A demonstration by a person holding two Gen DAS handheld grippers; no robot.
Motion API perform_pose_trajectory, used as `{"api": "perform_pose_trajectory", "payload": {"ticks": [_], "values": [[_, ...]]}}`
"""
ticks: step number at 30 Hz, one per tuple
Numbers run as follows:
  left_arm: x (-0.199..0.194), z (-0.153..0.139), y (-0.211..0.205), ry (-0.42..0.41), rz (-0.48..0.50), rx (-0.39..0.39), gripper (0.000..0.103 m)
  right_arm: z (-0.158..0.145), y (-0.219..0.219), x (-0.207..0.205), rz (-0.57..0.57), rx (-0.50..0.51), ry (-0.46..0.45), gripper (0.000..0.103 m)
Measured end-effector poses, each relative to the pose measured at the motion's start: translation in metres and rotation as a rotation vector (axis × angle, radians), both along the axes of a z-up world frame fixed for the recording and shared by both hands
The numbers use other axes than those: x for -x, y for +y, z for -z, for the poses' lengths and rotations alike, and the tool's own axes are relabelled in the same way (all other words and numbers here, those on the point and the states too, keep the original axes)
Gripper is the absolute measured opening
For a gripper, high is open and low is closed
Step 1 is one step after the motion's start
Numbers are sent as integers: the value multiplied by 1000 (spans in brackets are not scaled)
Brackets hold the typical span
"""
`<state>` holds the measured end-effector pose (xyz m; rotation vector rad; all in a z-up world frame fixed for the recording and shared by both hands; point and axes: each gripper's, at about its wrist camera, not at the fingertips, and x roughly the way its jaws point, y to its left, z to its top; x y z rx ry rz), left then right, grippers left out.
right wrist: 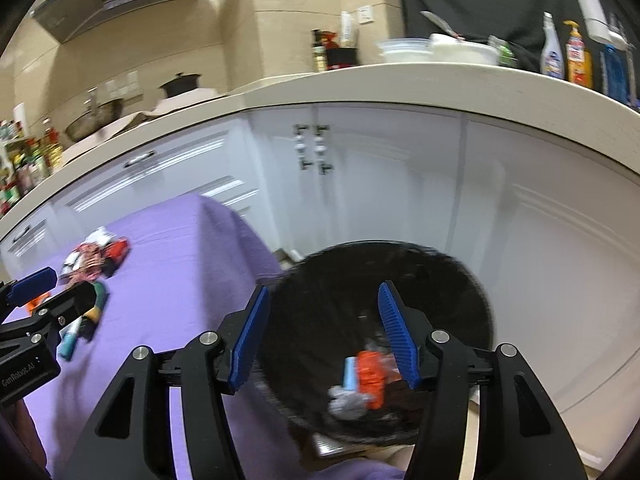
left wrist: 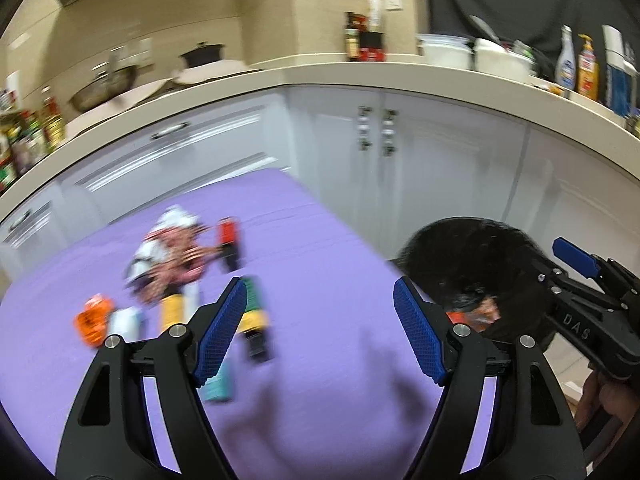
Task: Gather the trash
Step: 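Return to the table and grasp the white printed packet with left tool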
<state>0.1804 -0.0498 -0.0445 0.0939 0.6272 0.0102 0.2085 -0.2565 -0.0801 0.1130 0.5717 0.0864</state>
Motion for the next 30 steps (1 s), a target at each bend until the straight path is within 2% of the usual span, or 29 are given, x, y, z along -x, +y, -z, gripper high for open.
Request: {"api": "perform_pose_trajectory", "payload": {"ticks": [9,14,18,26,28,30], "values": [[38,11,88,32,-197,13,74,2,76,13,-169,-4,22,56],[48,21,119,60,-269,19,74,2,112,19,-247,12,30,56],[49,28,134,91,-293,37,74,2,133,23,-294,25,35,56],[38,40,146,173,-279,84,74,4,149,23,-326,38,52,57],[37,42,147,188,-277,97,71,4,151,21,-329,39,56,57],[36,45,148,203,-273,112,59,5,153,20,-332,39,60,57]]}}
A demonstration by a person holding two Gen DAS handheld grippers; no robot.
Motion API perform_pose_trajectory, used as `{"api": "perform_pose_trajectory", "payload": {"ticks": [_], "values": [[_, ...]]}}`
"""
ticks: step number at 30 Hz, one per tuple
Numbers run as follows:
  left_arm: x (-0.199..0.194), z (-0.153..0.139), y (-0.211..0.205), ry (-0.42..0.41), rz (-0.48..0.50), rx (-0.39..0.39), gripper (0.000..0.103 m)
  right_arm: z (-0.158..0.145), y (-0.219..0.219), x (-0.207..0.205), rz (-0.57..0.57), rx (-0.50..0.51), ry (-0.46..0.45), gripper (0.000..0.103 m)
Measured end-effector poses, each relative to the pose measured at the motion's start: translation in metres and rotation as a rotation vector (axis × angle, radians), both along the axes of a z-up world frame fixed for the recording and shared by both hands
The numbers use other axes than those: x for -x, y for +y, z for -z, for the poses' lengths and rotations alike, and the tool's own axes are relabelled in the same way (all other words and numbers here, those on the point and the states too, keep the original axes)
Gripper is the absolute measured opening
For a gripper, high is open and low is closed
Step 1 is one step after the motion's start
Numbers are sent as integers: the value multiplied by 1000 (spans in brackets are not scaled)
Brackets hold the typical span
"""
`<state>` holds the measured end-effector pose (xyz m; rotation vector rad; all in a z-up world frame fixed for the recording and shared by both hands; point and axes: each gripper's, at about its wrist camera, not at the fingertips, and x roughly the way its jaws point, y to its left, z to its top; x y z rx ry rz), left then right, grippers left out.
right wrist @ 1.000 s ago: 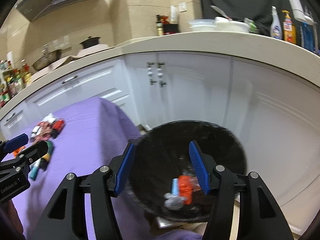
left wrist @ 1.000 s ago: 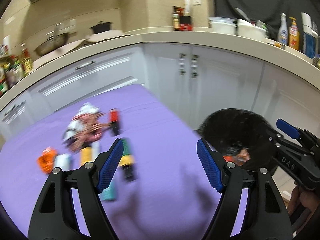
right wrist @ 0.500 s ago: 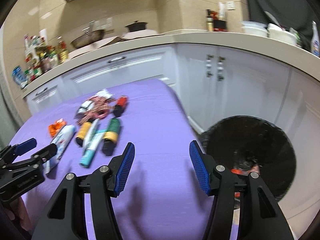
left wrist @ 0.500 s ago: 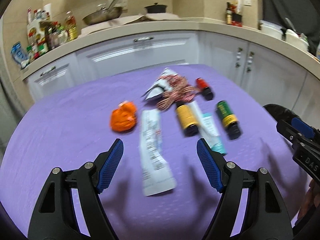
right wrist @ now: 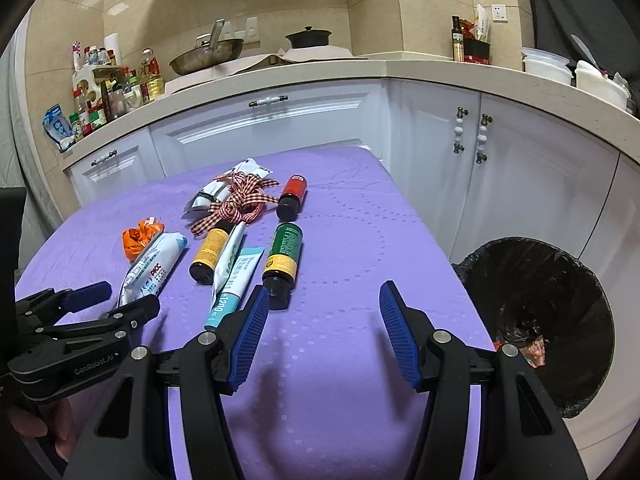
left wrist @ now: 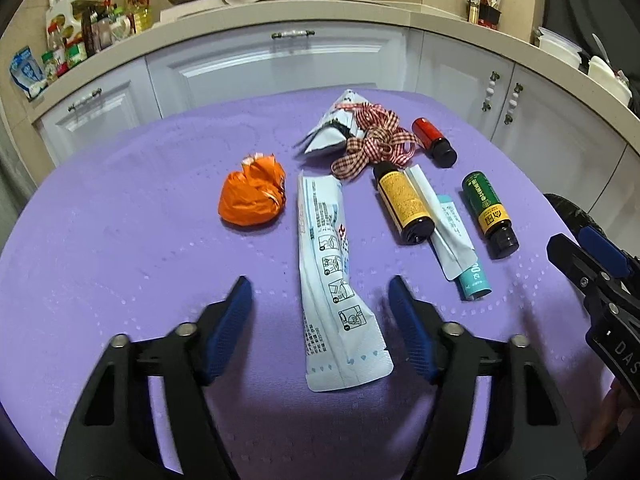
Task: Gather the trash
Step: 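Return to the table and grasp the white printed packet with left tool, then grasp the green bottle with right tool while left tool holds the packet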
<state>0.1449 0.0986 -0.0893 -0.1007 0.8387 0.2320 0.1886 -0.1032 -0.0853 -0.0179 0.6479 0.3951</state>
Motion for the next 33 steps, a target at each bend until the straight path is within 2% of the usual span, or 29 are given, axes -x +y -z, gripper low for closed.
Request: {"api": "perform_pose_trajectory", "payload": {"ticks": [2,4,5,10,15,21,27,33], "values": [[-1,3,2,12,3,12,50,1,2,-1,-4,0,4,57],[-3,5,3,23,8,31,35,1,3,-2,-8,2,6,57],[-3,6,3,25,7,35,33,1,5,-2,-10,4,7,57],[0,3,5,6,13,49,30,0,8,-3,-18,6,12,57],[13,-8,11,-55,-12,28,30,-3,20,-2,-47,19,0,57],[32,-16,35,-80,-62,23,29,-1,31,-10,-59,32,36,57],[42,-20,58,-94,-112,28,29,-4,39,-20,-45,51,29,57],[50,-24,70,-109,-127,39,29,3,49,-36,-40,73,64,49]]}}
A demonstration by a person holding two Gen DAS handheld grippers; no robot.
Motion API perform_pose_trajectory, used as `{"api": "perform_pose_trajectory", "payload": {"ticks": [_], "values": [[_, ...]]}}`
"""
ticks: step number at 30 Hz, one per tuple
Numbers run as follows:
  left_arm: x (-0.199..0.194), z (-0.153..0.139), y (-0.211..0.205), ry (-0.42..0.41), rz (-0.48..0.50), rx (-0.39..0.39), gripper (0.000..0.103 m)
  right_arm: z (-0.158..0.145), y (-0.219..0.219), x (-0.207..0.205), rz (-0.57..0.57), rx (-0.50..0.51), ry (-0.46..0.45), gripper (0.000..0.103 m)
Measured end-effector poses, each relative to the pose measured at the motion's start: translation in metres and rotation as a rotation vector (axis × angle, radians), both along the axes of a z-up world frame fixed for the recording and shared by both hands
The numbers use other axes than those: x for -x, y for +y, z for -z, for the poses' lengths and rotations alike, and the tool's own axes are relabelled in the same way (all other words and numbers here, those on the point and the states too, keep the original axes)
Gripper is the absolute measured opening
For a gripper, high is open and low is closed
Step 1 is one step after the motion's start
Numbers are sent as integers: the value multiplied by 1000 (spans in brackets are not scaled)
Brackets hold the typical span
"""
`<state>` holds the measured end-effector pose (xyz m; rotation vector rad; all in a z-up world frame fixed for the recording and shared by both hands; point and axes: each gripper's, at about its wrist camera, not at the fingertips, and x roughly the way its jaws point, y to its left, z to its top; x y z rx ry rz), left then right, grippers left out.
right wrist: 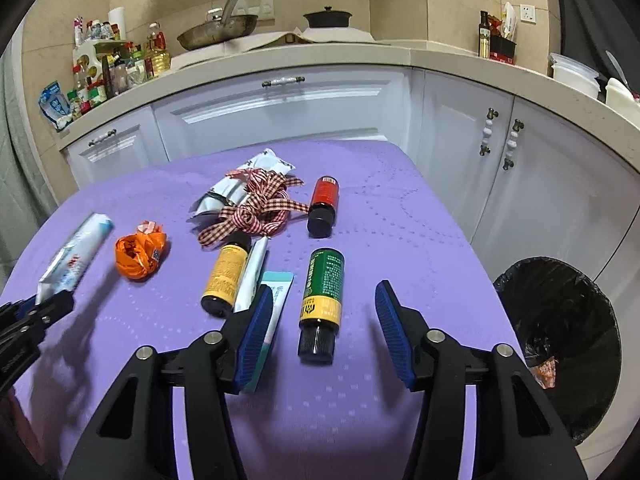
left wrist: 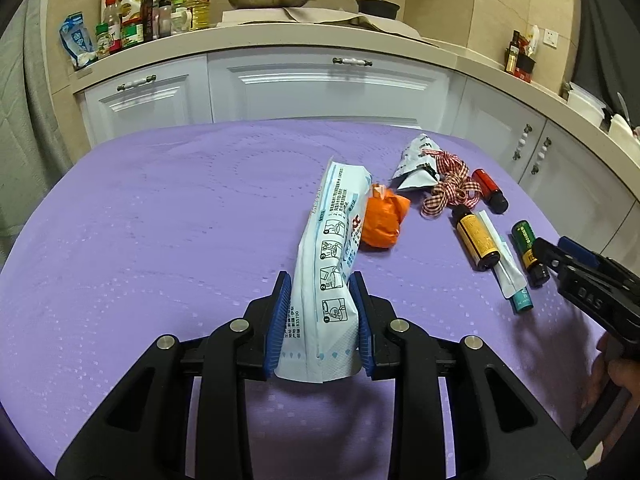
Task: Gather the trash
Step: 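Grasp the green bottle with right tool while left tool holds the packet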
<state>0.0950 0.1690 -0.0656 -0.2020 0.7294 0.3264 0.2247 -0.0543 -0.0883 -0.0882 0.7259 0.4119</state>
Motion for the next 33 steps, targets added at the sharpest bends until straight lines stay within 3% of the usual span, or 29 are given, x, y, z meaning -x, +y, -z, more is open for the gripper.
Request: {"api": "perform_pose_trajectory", "payload": {"ticks": [7,11,33], "values": [[4,-1,3,-11,-4,7,29,8,2,-9,-8,14,61,38],[3,-1,5,-14,-9,11,29,10,2,-11,-19,7,81,26],[12,-12,5,-41,-24,-12,29,-5,-16,9,-14,-42,14,25]]}}
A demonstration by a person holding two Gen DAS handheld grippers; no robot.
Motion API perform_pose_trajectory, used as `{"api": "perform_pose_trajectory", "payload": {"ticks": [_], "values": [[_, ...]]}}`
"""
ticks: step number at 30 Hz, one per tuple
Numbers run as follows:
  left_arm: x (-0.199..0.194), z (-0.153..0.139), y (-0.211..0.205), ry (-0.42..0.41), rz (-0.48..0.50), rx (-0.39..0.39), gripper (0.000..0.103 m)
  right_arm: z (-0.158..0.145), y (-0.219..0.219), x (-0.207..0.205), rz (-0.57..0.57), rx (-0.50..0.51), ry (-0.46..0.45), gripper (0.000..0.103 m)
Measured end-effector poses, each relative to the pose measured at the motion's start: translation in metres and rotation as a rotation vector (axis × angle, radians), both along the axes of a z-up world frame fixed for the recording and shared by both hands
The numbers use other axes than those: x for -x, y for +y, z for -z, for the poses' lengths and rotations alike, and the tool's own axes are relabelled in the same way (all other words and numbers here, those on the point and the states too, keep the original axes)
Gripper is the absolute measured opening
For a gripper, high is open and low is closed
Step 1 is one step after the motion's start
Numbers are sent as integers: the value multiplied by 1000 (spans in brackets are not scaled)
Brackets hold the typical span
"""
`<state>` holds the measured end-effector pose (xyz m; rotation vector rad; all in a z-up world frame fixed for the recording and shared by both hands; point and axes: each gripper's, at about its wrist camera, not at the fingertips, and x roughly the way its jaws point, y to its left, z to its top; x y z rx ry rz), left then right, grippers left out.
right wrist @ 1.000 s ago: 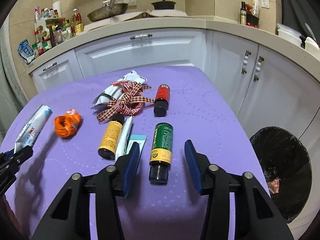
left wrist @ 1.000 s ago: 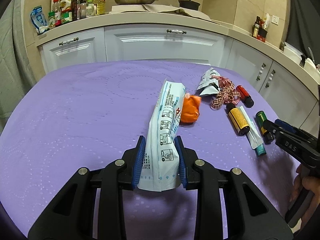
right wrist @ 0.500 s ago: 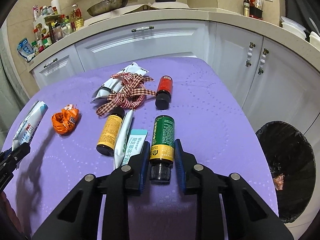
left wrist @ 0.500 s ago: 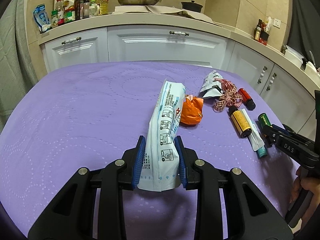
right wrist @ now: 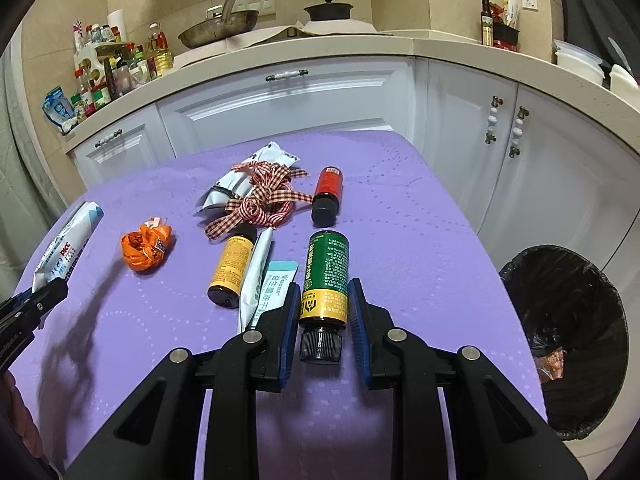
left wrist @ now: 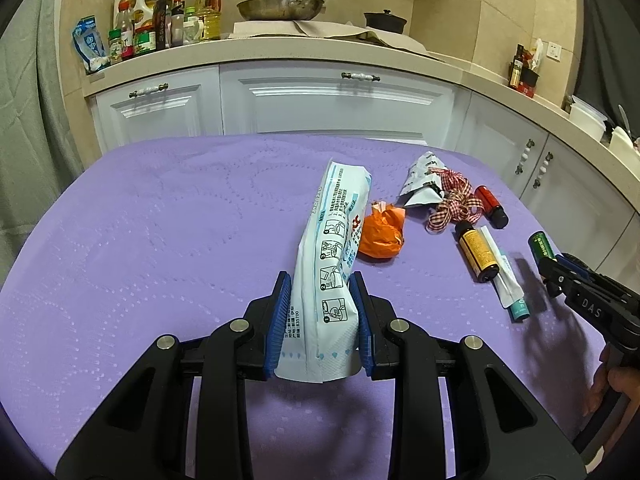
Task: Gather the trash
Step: 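Grasp the green bottle with right tool while left tool holds the packet, then carry the packet and green bottle over the black bin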
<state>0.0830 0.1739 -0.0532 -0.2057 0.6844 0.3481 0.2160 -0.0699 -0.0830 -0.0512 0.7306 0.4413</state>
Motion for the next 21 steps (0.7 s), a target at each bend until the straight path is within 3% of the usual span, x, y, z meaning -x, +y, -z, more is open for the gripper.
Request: {"api": "perform_pose_trajectory", "payload": {"ticks": [9,21], "values": [[-1,-10,-24,-17,52,-13,29,-15,-35,16,59,-21,-52,25],[-27,-20,-103,-45,246,-9,29,-33,-119,35,242,-22,-126,25]]}}
